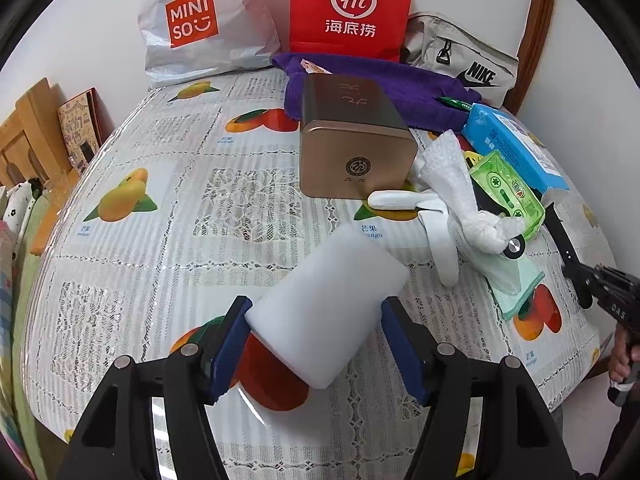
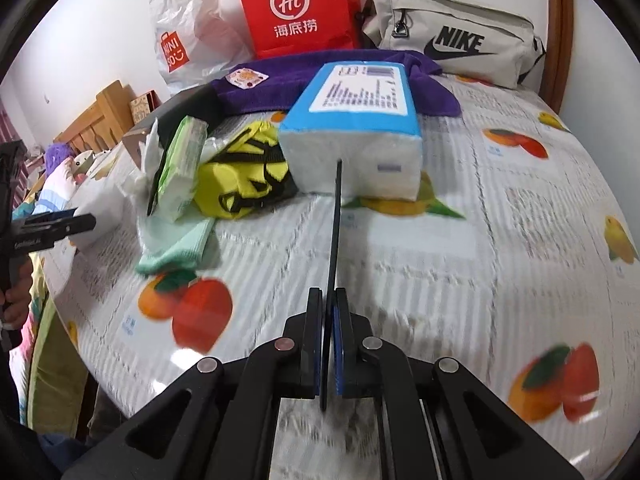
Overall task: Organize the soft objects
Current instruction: 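Carry the white sponge with left tool while right tool carries black strap toward towel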
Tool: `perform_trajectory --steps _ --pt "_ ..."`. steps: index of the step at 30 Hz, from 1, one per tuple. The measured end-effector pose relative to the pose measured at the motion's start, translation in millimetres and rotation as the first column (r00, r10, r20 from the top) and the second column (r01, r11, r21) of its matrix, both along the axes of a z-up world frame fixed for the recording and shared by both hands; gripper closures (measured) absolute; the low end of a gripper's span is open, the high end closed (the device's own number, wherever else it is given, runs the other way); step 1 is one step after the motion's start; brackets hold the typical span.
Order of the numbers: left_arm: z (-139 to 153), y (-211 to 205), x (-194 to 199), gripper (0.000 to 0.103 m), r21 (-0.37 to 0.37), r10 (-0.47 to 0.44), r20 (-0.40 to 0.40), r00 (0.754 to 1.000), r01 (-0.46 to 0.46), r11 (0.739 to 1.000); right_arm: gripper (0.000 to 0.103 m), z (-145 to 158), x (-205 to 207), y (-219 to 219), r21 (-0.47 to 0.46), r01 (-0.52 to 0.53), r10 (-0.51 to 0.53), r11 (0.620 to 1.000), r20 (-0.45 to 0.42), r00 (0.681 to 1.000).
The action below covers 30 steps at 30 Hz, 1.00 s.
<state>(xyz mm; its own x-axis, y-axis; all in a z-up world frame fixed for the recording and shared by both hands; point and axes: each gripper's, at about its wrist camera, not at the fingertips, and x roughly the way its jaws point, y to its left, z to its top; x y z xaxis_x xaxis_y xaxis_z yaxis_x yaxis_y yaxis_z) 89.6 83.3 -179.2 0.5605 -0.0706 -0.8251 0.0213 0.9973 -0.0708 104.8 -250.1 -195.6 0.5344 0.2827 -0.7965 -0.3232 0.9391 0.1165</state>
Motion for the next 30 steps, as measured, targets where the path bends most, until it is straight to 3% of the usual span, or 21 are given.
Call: perform_trajectory --steps 8,17,30 --pt "6 -4 2 0.043 -0.002 0.0 0.023 1.0 0.0 1.0 0.1 8 8 8 -0.01 -0.016 0.016 1.0 0.013 1.0" --pt "26 -1 -3 0.043 -0.026 0.021 0.053 0.998 -0.019 0.999 0.1 43 -9 7 0.028 -0.028 0.027 0.999 0.046 0.999" --pt "72 -2 5 0.043 -0.019 0.029 0.108 0.994 -0.027 0.999 0.1 92 3 6 0.043 -0.027 0.022 0.999 0.114 0.993"
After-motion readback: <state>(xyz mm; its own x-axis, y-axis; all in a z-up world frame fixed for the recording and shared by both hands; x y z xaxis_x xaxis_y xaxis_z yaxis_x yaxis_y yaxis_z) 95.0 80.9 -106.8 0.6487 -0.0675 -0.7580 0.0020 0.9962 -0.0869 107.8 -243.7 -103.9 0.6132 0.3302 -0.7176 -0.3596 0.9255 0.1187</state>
